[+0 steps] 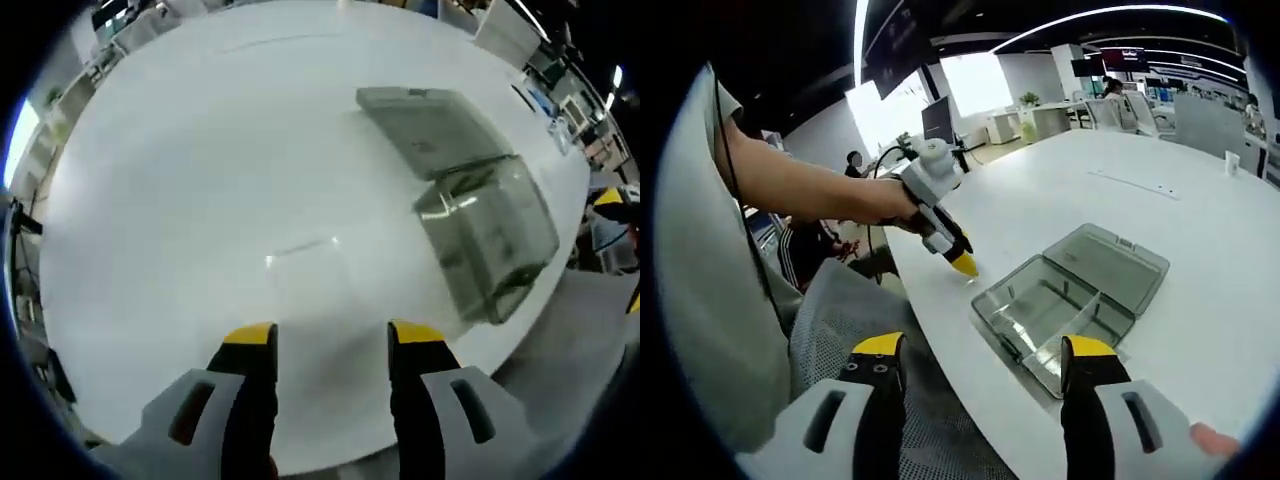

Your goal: Insert the divider into the dual guide fixture by aligning both edges with the guide slots and pushing it downward to the bottom, including one-sided entry, uneven engagement, binding, and posture correction.

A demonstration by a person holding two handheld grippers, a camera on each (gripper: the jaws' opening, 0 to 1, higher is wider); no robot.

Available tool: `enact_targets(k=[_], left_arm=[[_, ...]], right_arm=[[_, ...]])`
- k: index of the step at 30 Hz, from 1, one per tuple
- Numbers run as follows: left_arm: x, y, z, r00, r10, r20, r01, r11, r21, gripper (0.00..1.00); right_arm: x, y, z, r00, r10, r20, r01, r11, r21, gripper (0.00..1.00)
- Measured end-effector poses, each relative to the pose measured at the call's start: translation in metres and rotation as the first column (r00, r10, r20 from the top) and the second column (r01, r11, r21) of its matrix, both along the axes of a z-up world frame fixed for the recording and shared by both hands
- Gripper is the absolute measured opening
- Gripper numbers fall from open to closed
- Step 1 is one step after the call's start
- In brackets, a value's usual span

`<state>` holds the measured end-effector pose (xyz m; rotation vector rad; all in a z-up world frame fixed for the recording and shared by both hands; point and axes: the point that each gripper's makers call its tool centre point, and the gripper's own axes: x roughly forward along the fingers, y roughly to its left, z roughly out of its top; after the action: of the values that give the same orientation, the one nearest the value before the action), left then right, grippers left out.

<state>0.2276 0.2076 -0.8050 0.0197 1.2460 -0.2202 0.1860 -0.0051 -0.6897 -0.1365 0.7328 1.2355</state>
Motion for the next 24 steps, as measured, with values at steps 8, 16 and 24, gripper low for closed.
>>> enact_targets(k=[8,16,24], left_arm=[[0.001,0.002,-0.008,0.997,0.032,-0.066,-0.03,0.999,0.021,0.42],[0.003,0.005,-0.01,0.993,0.071,-0.099,-0.066,0.997,0.05,0.4],[0.005,0.003,-0.012,0.981,0.113,-0.154,-0.099,0.99,0.096,0.41]], right_arm=[[0.005,-0.004,0.0,1.0,-0.01,0.003,0.01,1.0,-0.001,0.59],[0.01,-0.008,-0.001,1.0,-0.02,0.005,0.02,1.0,-0.001,0.58],[0.012,-0.006,0.001,1.0,-0.018,0.009,0.018,1.0,-0.001,0.58]])
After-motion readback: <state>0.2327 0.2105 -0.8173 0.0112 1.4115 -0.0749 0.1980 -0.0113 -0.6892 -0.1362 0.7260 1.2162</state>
